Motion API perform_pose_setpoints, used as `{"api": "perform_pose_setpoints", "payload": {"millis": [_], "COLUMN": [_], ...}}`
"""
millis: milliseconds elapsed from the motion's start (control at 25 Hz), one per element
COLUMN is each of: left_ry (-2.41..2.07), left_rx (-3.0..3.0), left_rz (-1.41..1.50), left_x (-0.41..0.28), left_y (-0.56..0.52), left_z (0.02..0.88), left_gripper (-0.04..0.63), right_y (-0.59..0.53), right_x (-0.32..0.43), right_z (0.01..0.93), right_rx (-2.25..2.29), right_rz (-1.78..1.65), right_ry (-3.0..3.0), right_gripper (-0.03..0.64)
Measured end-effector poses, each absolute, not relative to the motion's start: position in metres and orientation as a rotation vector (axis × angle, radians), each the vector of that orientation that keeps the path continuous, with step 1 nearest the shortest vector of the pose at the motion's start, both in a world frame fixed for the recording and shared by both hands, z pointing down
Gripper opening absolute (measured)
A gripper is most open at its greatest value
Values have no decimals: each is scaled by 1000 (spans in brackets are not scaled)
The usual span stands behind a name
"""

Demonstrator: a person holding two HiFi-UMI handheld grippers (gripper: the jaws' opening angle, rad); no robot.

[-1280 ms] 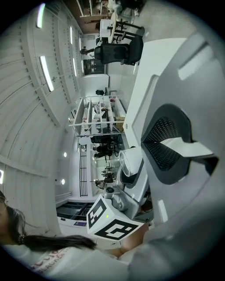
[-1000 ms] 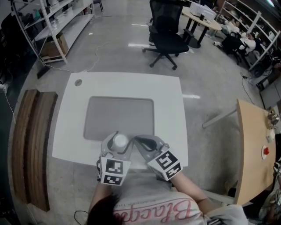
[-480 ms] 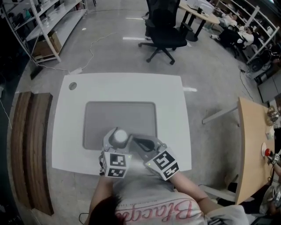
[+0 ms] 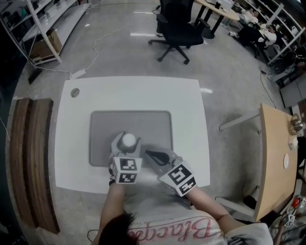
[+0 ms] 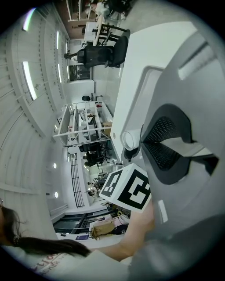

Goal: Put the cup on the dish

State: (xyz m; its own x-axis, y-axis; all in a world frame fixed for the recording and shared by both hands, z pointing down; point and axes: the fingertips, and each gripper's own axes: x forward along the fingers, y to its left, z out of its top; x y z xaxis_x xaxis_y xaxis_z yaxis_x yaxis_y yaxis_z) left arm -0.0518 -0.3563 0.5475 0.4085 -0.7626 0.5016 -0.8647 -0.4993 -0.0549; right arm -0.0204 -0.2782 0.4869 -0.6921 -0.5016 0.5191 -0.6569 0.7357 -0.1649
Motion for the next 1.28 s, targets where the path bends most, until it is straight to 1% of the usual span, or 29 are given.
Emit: {"api": "perform_pose_setpoints", "payload": {"millis": [640,960,1000,1080,1160,1280], "left_ry": [-1338,-1349,-1347,-1344,-1346,-1357], "left_rx": [2366,2360,2360,2362,2364,2359], "left_rz": [767,795,792,786,778,775], "left_x": [-47,-47,-47,-47,-47,-50], "left_y": [-364,-367,-368,-369,-368,-364], "left_z": [574,574,575,575,577,575], "left_gripper": [258,258,267,315,345,365], "right_y": [-277,-278,-278,-279,-278,-276], "right_x": [-10,-13,-13,-13,-13,-13], "right_z": [490,482,481,479,476,473], "right_rx": [878,898,903,904,901,898], "right_rz": [473,459,458,460,460,443], "right_ry": [-2468,-2490,-2495,-2509,-2524,-2531], "right_gripper": [2,2,2,2,2,2]}}
